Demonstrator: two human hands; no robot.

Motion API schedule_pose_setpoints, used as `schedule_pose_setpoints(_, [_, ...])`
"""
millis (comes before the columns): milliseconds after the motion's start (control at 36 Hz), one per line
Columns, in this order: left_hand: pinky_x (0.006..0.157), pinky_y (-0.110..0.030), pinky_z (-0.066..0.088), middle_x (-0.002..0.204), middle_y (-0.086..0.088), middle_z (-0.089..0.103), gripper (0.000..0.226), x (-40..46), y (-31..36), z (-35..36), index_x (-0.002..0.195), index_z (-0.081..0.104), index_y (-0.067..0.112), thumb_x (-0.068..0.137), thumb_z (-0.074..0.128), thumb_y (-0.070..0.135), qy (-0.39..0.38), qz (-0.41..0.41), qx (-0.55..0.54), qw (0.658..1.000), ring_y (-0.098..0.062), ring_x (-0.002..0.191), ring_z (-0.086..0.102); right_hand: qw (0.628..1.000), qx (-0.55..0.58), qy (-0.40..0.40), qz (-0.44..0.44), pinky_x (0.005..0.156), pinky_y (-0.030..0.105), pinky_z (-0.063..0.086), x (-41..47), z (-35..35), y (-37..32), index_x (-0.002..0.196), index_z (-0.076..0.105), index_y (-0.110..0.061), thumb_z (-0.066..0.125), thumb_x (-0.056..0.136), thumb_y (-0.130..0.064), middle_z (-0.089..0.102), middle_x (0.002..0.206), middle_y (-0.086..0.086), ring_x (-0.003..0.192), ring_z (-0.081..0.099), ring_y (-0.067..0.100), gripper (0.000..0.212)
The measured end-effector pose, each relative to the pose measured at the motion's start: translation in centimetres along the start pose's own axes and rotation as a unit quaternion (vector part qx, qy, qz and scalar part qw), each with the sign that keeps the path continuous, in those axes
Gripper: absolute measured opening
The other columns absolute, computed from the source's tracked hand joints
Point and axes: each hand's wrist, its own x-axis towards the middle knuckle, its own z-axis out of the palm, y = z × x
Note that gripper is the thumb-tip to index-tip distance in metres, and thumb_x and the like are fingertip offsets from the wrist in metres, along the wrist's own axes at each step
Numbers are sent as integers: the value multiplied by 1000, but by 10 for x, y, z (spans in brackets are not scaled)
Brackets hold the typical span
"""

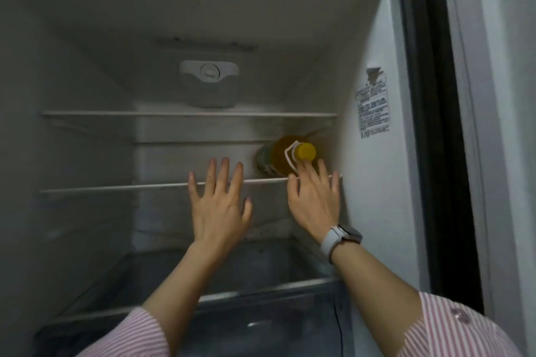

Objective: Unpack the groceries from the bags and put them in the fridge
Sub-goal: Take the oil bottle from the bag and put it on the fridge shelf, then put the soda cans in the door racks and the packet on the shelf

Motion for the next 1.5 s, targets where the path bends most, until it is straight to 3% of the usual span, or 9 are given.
schedule_pose_setpoints(83, [105,-67,15,147,-16,35,66,-39,6,-13,139,39,15,79,57,33,-21,-54,-37,998,-36,138,27,988,146,40,-8,117,40,12,-63,7,-7,143,31,-15,23,89,-39,27,152,3,142,16,21,59])
schedule_pose_setpoints(167, [102,-67,22,144,-17,39,61,-100,17,-31,135,45,13,77,48,33,-26,-122,-74,989,-36,136,32,969,243,34,-3,112,33,23,-137,15,-16,135,43,-12,29,85,-35,37,146,8,136,30,23,57])
schedule_pose_setpoints(389, [94,-54,43,128,-14,56,50,-303,37,-103,122,55,10,78,44,30,-106,-188,-99,971,-34,119,52,950,279,-136,-35,101,37,35,-330,-7,-18,111,62,-7,35,87,-25,63,116,9,116,46,21,41])
schedule_pose_setpoints(611, [84,-49,52,117,-10,64,51,-512,-1,-225,117,61,12,76,41,34,-329,-276,-19,903,-30,104,63,871,251,-402,-127,84,44,50,-483,-45,-65,102,65,-5,42,82,-22,66,100,14,96,59,33,35])
schedule_pose_setpoints(806, [83,-46,49,112,-5,65,43,-656,-77,-429,108,64,15,77,40,34,-374,-445,142,802,-25,101,63,717,289,-572,-273,97,38,41,-626,-90,-229,118,59,-10,45,90,-16,61,119,12,111,53,30,32])
schedule_pose_setpoints(917, [96,-46,40,123,-5,60,38,-710,-110,-567,119,59,15,84,55,26,-356,-520,220,744,-25,115,55,648,361,-593,-313,98,36,37,-716,-150,-344,123,55,-16,43,94,-22,57,126,4,119,47,24,32])
schedule_pose_setpoints(1083, [105,-44,31,136,-6,49,43,-753,-157,-739,132,48,14,90,50,23,-294,-619,314,656,-24,126,44,525,443,-613,-390,99,36,38,-807,-241,-498,122,55,-15,41,94,-24,57,125,3,118,48,23,32])
schedule_pose_setpoints(1278, [100,-47,40,130,-9,54,38,-804,-225,-853,126,54,10,89,54,22,-205,-671,376,605,-26,119,51,439,496,-599,-450,96,39,42,-879,-294,-643,118,59,-11,43,93,-22,61,117,8,110,53,27,31])
schedule_pose_setpoints(1500, [95,-44,41,129,-9,54,37,-864,-347,-922,122,58,11,86,58,20,-198,-691,420,554,-28,120,50,374,494,-616,-486,98,33,39,-942,-287,-815,125,52,-14,39,96,-25,55,127,4,119,48,21,34])
